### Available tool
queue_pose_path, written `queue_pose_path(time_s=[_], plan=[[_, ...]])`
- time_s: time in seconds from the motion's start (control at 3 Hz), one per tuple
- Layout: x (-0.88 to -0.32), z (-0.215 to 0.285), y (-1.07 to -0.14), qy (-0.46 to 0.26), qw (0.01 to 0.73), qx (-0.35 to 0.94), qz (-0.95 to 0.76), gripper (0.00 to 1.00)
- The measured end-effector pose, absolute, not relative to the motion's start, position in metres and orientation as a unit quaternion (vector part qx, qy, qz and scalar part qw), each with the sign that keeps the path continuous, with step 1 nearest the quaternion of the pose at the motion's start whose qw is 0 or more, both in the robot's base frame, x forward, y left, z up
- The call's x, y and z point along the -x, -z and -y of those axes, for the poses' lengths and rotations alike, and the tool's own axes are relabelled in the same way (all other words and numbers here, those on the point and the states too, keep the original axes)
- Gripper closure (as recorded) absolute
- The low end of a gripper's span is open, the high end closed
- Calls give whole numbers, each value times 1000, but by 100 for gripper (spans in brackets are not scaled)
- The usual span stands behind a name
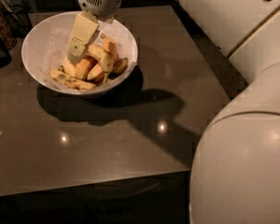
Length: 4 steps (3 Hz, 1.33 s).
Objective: Pick banana from white bowl
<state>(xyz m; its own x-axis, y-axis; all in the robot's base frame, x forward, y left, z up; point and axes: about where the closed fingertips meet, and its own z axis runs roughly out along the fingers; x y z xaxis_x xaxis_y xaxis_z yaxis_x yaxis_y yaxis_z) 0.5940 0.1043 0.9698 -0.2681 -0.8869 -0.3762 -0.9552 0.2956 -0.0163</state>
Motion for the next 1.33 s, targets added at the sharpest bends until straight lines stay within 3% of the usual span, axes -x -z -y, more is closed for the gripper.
queue_pose_path(time_s=[0.67,1.0,1.33], plan=[[-610,-118,-951,-114,148,581,-792,0],[-613,-122,-945,-115,144,580,-794,16],[-614,-124,-942,-116,141,579,-795,17]])
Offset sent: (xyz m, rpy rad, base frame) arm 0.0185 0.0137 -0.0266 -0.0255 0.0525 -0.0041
